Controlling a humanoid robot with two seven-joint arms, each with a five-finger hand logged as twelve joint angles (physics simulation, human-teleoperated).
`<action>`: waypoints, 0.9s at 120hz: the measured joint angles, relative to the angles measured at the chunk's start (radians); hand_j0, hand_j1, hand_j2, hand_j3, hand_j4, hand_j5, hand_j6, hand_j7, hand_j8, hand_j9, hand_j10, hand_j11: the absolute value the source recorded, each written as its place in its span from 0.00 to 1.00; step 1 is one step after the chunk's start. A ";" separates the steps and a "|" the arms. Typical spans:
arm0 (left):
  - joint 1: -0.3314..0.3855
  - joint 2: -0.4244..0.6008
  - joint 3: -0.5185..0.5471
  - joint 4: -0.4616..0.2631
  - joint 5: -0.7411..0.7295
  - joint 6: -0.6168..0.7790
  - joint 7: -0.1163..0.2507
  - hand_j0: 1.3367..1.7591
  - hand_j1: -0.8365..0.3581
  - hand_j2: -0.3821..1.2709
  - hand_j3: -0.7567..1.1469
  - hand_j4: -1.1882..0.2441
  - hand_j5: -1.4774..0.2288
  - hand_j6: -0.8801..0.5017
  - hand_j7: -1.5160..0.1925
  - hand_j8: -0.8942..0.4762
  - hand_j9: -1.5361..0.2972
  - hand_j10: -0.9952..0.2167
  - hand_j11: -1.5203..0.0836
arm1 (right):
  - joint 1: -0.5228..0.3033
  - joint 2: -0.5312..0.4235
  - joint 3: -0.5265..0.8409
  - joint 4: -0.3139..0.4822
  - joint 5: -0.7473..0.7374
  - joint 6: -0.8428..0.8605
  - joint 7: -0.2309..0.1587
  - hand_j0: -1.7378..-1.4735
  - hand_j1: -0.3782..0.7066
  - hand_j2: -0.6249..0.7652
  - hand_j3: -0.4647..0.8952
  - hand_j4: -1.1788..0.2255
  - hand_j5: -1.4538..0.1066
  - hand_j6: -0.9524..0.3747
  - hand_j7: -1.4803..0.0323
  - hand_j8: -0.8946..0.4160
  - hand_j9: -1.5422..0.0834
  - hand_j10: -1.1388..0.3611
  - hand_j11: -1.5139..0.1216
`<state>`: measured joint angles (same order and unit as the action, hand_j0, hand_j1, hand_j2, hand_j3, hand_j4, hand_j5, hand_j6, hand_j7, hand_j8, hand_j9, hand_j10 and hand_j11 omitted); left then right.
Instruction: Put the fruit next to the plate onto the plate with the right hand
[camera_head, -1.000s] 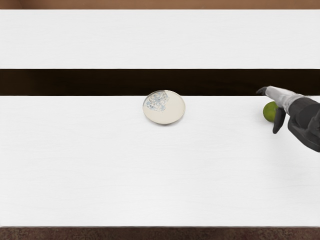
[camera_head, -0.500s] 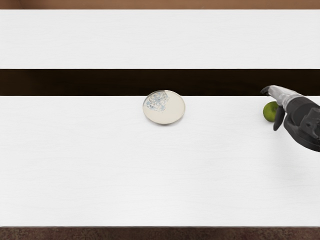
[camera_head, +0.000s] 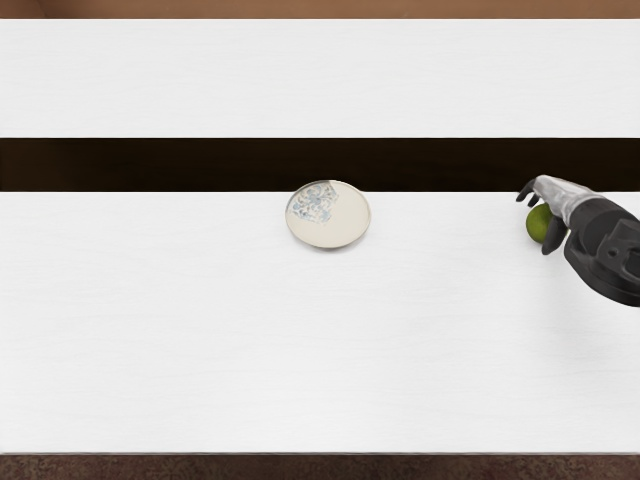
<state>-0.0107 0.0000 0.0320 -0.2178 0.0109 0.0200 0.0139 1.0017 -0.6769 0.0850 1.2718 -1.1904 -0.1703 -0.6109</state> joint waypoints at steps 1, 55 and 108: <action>0.000 0.000 0.000 0.000 0.000 0.000 0.000 0.76 0.99 0.23 0.40 0.83 0.87 0.64 0.89 0.65 0.84 0.82 0.95 | 0.000 0.000 0.000 0.000 0.000 0.000 0.000 0.30 0.42 0.40 0.34 0.58 0.63 0.44 0.67 0.41 0.66 0.52 0.64; 0.000 0.000 0.000 0.000 0.000 0.001 0.000 0.76 0.99 0.23 0.40 0.83 0.87 0.64 0.89 0.65 0.84 0.82 0.95 | -0.017 -0.003 0.006 -0.004 -0.004 -0.001 0.000 0.33 0.54 0.43 0.34 0.42 0.48 0.40 0.50 0.40 0.51 0.43 0.48; 0.000 0.000 0.000 0.000 0.000 0.000 0.000 0.76 0.99 0.23 0.40 0.83 0.87 0.64 0.89 0.65 0.84 0.82 0.95 | -0.011 0.013 0.028 -0.024 0.017 0.006 -0.002 0.37 0.60 0.50 0.34 0.34 0.28 0.50 0.31 0.52 0.32 0.49 0.29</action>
<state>-0.0107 0.0000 0.0318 -0.2178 0.0110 0.0202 0.0140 0.9905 -0.6640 0.1126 1.2479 -1.1734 -0.1642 -0.6124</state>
